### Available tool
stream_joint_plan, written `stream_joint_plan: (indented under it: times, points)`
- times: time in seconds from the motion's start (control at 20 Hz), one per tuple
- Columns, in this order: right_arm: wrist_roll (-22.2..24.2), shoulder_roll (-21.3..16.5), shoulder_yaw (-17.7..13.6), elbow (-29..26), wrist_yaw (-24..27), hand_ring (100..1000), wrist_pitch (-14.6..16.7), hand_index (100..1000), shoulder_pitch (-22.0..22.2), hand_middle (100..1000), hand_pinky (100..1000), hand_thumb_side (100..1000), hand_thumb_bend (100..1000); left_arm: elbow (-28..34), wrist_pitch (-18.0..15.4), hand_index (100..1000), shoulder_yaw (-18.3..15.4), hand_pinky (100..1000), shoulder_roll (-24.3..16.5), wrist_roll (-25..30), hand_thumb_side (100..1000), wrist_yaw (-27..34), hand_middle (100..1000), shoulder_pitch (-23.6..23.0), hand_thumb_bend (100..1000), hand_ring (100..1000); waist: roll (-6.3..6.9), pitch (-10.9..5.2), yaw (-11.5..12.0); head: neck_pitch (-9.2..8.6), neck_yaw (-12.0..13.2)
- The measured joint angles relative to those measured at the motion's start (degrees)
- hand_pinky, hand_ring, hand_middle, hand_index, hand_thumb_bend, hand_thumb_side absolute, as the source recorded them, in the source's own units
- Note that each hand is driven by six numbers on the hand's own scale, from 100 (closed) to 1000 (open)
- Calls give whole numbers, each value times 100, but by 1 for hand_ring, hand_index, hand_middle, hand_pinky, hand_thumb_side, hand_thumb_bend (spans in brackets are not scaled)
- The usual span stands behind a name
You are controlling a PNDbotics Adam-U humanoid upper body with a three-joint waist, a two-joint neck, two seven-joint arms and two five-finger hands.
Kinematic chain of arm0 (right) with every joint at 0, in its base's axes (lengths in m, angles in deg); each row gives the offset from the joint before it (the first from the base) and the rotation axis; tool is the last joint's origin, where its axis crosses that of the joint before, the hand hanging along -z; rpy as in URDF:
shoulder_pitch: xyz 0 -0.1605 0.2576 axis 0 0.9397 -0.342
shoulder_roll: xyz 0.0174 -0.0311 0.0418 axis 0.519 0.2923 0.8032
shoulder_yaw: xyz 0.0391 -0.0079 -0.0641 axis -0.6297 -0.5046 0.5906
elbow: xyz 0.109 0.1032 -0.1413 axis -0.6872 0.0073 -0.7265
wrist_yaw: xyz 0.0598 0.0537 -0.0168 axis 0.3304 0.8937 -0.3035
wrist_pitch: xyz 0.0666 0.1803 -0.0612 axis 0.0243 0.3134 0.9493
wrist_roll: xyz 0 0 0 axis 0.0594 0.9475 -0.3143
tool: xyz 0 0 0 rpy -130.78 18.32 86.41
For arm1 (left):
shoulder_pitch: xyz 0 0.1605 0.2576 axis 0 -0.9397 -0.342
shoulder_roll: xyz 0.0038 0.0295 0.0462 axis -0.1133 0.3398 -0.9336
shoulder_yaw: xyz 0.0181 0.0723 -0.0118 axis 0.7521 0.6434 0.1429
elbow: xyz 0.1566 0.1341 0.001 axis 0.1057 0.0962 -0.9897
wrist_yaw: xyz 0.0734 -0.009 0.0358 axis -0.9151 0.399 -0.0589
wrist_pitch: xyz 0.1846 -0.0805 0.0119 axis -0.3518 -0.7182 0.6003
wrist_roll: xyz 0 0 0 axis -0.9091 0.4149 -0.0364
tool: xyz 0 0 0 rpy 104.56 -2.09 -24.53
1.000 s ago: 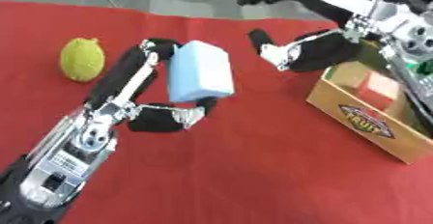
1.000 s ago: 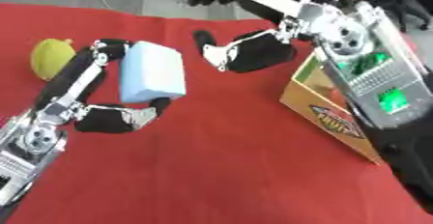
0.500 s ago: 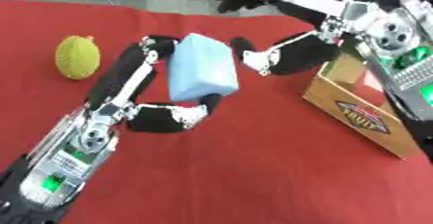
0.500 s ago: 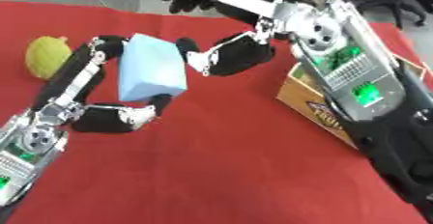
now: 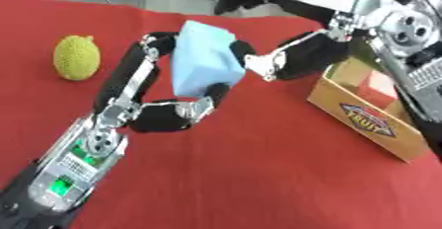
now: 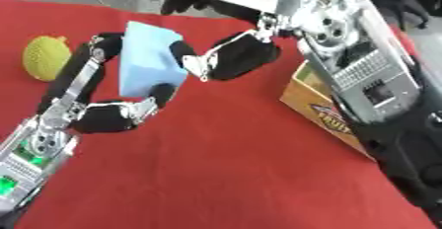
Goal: Pick up the objects with one hand, pass them to the other hand, and then place them into the box on the other side of the table.
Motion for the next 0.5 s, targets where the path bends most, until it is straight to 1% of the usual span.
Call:
stream_joint_plan:
  times: [0.2,0.4,0.45,0.5]
  points:
    - [83,-1,-32,-60,0,911,-44,948,-12,810,932,172,100,-25,-33,486,0,765,1,-57,484,-9,484,-13,100,524,2,0,-4,0,11]
    - [222,-2,-31,-103,26,915,-63,948,-70,806,936,219,100,-27,-62,487,0,763,1,-74,479,-117,486,-15,100,528,2,2,-13,0,11]
    - [249,-2,-31,-108,18,918,-52,948,-80,807,938,243,112,-28,-77,487,0,762,1,-70,474,-160,487,-17,100,529,2,2,-17,1,11]
    - [278,-2,-30,-109,-13,921,-29,953,-87,808,942,256,142,-32,-90,487,1,761,1,-60,468,-206,487,-19,100,530,2,2,-19,2,11]
